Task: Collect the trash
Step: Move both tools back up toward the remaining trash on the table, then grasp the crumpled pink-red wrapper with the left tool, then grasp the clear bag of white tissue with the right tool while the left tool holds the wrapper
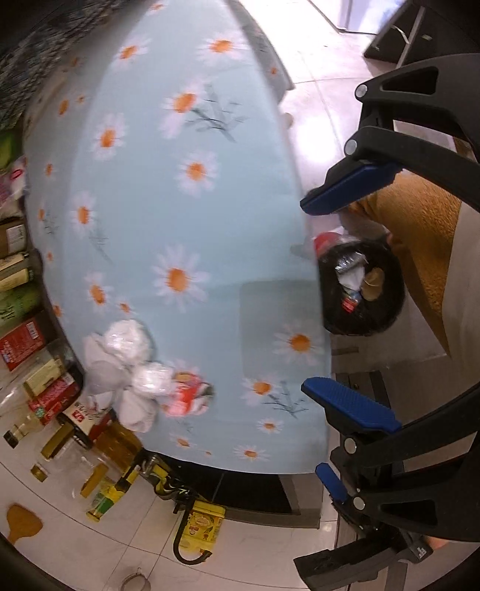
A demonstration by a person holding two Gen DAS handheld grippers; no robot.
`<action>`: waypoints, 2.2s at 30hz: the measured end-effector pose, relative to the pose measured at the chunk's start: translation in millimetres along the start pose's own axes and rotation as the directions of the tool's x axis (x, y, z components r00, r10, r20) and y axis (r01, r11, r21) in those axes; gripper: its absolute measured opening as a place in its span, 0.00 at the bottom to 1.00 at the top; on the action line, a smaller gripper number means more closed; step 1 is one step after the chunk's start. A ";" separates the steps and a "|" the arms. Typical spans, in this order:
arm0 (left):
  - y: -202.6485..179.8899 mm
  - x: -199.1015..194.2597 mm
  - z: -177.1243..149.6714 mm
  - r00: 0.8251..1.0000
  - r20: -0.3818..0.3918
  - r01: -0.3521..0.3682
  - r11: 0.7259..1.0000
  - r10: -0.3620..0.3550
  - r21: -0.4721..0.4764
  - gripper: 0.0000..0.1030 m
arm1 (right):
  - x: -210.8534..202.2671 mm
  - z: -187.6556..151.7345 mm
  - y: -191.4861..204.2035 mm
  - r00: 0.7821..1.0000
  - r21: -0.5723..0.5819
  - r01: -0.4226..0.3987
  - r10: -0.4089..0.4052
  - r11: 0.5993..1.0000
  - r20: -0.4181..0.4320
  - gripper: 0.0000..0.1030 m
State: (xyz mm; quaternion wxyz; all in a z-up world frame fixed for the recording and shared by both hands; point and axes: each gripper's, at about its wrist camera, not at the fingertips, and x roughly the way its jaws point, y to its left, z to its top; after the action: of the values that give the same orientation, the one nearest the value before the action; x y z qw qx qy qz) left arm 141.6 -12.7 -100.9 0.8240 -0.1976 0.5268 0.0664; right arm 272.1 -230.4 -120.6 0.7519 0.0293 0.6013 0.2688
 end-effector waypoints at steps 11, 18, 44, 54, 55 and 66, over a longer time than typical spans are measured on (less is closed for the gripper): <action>-25.3 26.3 59.1 0.999 0.024 -0.032 0.999 0.032 -0.014 0.73 | 7.0 68.7 -13.1 0.999 -0.132 -0.039 0.043 0.991 0.026 0.86; -32.3 48.2 89.6 0.998 0.014 -0.063 0.997 0.063 -0.034 0.73 | 27.2 102.5 -25.9 0.997 -0.185 -0.075 0.076 0.980 -0.004 0.86; -28.5 103.3 128.8 0.993 0.000 -0.116 0.980 0.117 -0.164 0.50 | 66.4 183.1 -10.2 0.986 -0.475 -0.168 0.143 0.864 -0.087 0.85; -29.5 85.0 120.6 0.989 0.034 -0.134 0.972 0.143 -0.191 0.48 | 76.5 189.2 8.6 0.981 -0.541 -0.192 0.153 0.819 -0.117 0.85; -29.0 81.9 118.7 0.989 0.039 -0.134 0.971 0.145 -0.196 0.48 | 77.9 188.5 10.7 0.981 -0.548 -0.193 0.151 0.814 -0.120 0.85; -11.9 49.3 82.3 0.982 0.064 -0.150 0.944 0.176 -0.294 0.48 | 111.6 186.1 39.9 0.973 -0.604 -0.221 0.136 0.766 -0.184 0.75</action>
State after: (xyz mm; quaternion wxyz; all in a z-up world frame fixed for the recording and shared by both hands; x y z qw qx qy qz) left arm 236.1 4.1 -111.8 0.8009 -0.2681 0.4885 0.2193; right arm 443.3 -95.4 -153.9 0.6499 -0.1798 0.5211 0.5232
